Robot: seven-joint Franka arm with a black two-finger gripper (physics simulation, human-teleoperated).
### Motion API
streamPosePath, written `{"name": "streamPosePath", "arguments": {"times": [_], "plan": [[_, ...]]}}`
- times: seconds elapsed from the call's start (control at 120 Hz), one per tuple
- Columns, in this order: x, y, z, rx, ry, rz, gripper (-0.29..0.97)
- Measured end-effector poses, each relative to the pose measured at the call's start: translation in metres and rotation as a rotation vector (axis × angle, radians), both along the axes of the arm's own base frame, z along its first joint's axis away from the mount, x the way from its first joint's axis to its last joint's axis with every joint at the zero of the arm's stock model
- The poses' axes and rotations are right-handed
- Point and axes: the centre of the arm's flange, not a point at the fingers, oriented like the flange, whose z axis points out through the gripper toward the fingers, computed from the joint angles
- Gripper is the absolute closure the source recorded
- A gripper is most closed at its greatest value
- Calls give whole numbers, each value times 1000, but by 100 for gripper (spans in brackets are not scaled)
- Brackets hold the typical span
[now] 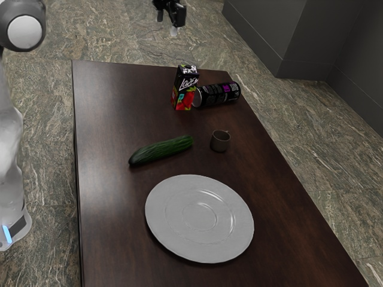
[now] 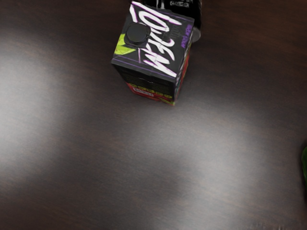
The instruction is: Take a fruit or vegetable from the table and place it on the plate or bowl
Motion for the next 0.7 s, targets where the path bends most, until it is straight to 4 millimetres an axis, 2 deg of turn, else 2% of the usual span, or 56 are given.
{"name": "streamPosePath", "arguments": {"times": [0.042, 0.092, 0.25, 0.267, 0.292, 0.317, 0.333, 0.367, 0.417, 0.45, 0.533, 0.617, 0.667, 0.683, 0.7], "plan": [[7, -11, 1, 6, -6, -51, 2], [10, -13, 1, 10, -10, -89, 2], [1, 16, 4, -23, -39, -115, 2], [-4, 17, 16, -12, -62, -119, 2], [-18, 11, 58, 33, -125, -131, 2], [-26, -4, 89, 69, -169, -162, 2], [-24, -17, 99, 84, -181, -192, 2], [-3, -45, 98, 94, -168, -260, 2], [28, -88, 83, 84, -123, -364, 2], [41, -118, 74, 72, -93, -430, 2], [69, -190, 35, 37, 8, -577, 2], [69, -260, 15, 13, 74, -719, 2], [51, -299, -2, -19, 98, -817, 2], [43, -299, -10, -33, 105, -827, 2], [36, -280, -20, -47, 113, -798, 3]]}}
